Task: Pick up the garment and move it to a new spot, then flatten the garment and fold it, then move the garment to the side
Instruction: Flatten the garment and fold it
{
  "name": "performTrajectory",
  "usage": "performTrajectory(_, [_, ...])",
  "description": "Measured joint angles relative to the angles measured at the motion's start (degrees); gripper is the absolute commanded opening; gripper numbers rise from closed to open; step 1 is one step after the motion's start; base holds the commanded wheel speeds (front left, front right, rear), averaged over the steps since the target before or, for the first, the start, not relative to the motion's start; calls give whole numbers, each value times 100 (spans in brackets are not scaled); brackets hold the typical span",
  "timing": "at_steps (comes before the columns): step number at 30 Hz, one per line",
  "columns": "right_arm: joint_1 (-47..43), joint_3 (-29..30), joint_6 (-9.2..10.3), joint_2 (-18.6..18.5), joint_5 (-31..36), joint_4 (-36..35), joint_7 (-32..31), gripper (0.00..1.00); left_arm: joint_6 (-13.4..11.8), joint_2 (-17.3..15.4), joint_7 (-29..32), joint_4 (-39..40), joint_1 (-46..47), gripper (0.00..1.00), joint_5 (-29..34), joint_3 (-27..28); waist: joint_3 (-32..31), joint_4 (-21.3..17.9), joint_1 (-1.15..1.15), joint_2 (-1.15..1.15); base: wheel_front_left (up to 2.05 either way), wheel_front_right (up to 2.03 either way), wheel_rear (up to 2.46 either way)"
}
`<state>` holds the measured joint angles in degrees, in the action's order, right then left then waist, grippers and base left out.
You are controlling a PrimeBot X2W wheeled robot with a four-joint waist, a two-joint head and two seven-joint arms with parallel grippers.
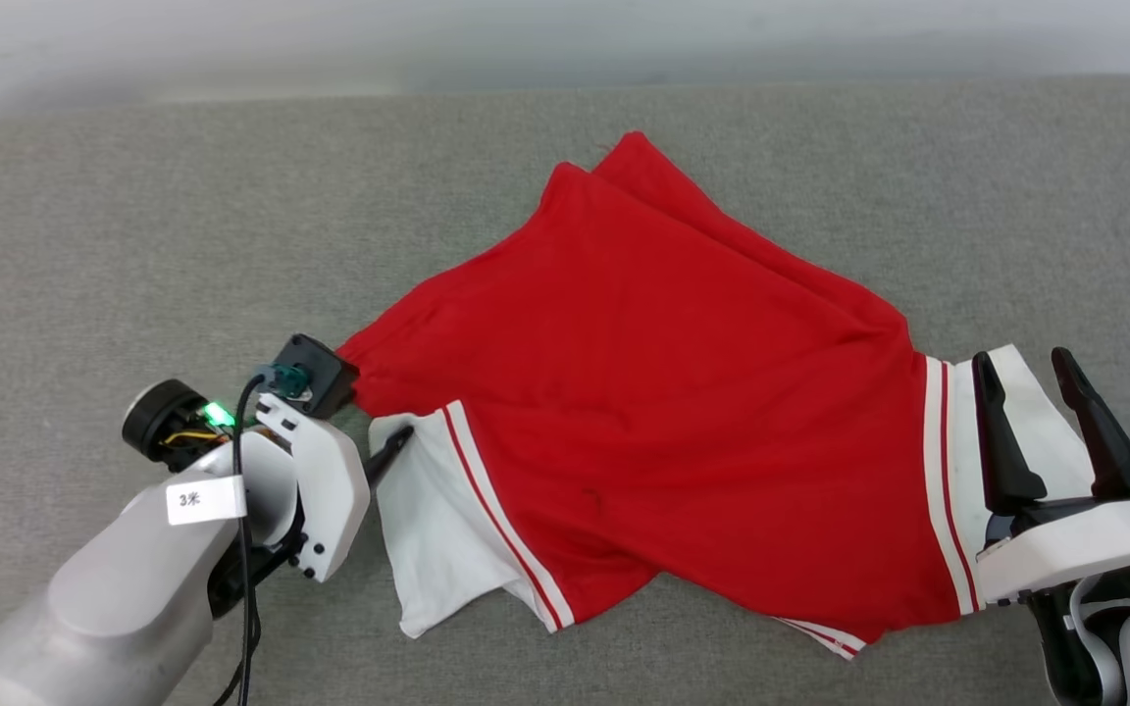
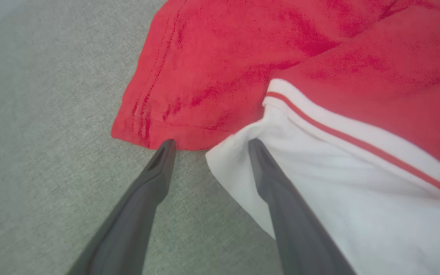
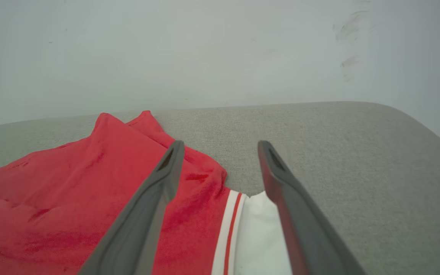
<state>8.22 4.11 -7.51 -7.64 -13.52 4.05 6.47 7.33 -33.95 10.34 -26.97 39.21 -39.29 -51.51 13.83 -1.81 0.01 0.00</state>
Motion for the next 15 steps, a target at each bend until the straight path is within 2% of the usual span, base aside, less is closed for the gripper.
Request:
performTrajectory(5, [-60, 59, 0, -9, 11, 13, -32, 100, -245, 188, -985, -120, -20, 100, -29, 313, -237, 112, 0, 0, 0, 0, 0])
performTrajectory(11, [-225, 179, 0, -26, 43, -46, -102, 100, -901, 253, -2107, 269, -465, 100, -66, 754, -605, 299, -1, 0, 0, 0, 0])
performTrajectory(15, [-328, 224, 0, -29, 59, -132, -154, 100, -1383, 324, -2463, 890, -965, 100, -127, 1137, -807, 455, -1, 0, 0, 0, 0])
